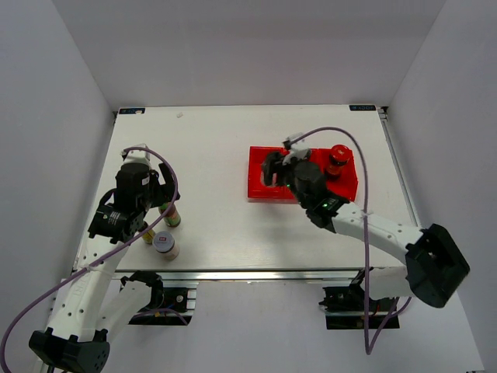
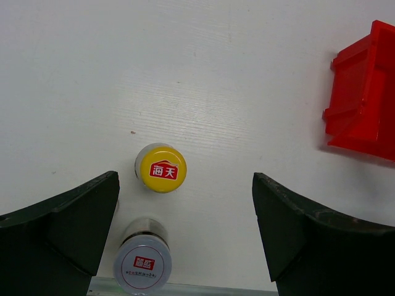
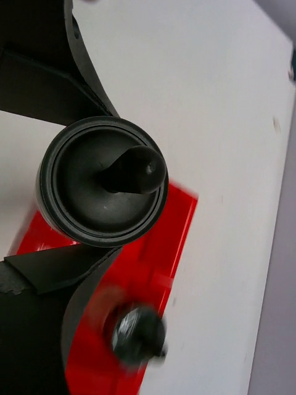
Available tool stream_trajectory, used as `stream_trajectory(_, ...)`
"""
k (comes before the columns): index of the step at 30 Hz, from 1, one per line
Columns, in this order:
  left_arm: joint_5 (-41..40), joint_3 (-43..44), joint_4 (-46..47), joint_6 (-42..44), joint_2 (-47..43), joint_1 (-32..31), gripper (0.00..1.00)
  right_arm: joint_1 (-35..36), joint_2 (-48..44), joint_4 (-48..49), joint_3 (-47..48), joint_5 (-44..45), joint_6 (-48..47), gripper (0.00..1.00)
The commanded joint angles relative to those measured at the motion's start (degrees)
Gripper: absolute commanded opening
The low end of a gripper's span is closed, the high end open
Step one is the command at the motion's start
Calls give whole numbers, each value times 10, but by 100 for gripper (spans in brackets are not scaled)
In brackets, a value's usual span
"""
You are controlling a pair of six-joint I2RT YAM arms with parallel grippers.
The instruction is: Organize the condiment bottles
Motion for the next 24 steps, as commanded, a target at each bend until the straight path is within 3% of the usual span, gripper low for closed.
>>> stream_trajectory(1,2,-5,6,3,-5,1,98,-48,-60,-2,-33,64,16,59)
stream_trajectory(5,2,-9,6,3,0,1,98,-83,-81,-3,-58,124,3,59)
stream_trajectory(10,-1,-11,6,2,1,0,98,-128,-57,5,-64,118,4,58)
stream_trajectory(24,-10,-12,5,1,4,1,98,-141,86,175,-65,138,1,58)
